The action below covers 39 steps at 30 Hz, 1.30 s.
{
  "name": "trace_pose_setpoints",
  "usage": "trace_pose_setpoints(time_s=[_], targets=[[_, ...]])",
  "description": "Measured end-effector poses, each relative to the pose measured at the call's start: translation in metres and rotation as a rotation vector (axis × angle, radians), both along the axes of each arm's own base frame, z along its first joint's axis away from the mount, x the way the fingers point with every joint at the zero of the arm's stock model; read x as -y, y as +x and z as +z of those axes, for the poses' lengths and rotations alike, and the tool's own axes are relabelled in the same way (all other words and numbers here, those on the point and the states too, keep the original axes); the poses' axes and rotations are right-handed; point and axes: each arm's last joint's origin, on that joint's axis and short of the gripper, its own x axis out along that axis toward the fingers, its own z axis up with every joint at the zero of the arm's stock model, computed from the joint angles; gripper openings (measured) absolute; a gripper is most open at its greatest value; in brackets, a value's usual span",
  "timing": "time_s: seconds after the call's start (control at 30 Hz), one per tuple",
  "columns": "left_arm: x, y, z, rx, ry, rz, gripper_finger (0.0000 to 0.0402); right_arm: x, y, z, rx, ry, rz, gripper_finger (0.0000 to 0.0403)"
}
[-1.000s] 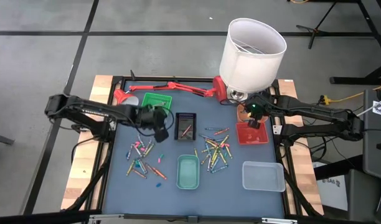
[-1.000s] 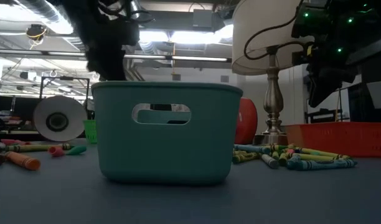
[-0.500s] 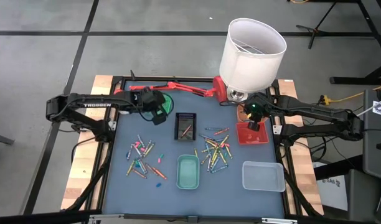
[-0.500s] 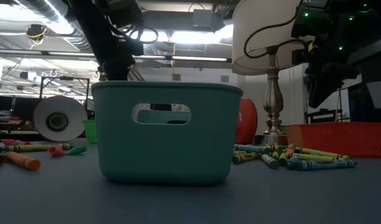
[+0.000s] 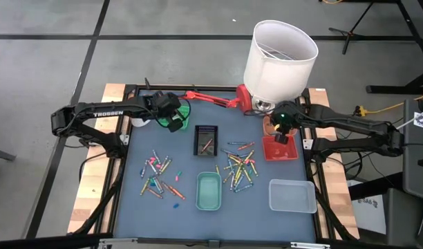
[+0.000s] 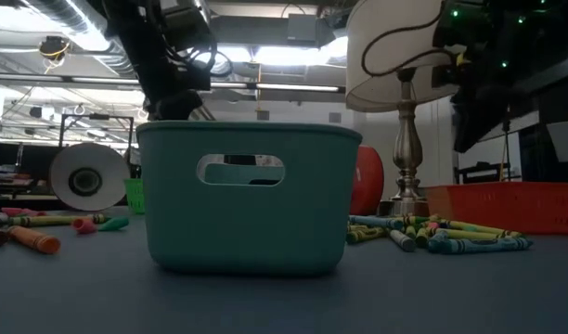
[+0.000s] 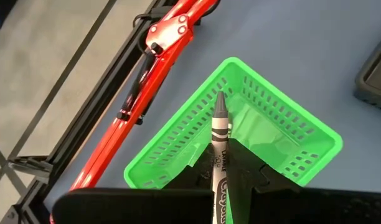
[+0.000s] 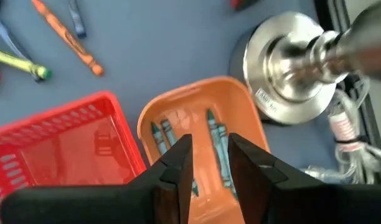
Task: Sort crayons
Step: Put the gray crayon into the green bin, then put the blue green crayon into the orange bin
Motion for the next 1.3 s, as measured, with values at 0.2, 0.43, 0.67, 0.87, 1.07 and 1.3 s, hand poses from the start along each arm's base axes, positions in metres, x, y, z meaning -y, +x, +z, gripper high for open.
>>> trace_pose_setpoints(time_s=[0.2,0.43,0.67,0.87,1.07,1.3], targets=[[-0.002,-0.001,0.000,0.000,0.000,0.010,0.0005,-0.002,0.008,0.012,0.127,0.104,0.074,0.0099],[-0.002,-0.001,0.000,0.002,-0.006,0.007,0.0013,-0.011,0.019,0.018,0.284,0.255,0.186,0.0099],[-0.002,-0.001,0.000,0.004,-0.007,0.009,0.0078,-0.040,0.033,0.023,0.356,0.269,0.347,0.0099],[-0.002,-0.001,0.000,0.006,-0.008,0.012,0.0112,-0.074,0.041,0.028,0.420,0.365,0.416,0.0099],[-0.002,-0.001,0.000,0.007,-0.008,0.012,0.0121,-0.109,0.050,0.023,0.416,0.364,0.491,0.0099],[-0.002,0.000,0.000,0.017,-0.004,0.013,0.0121,-0.148,0.065,-0.002,0.306,0.382,0.602,0.0099]])
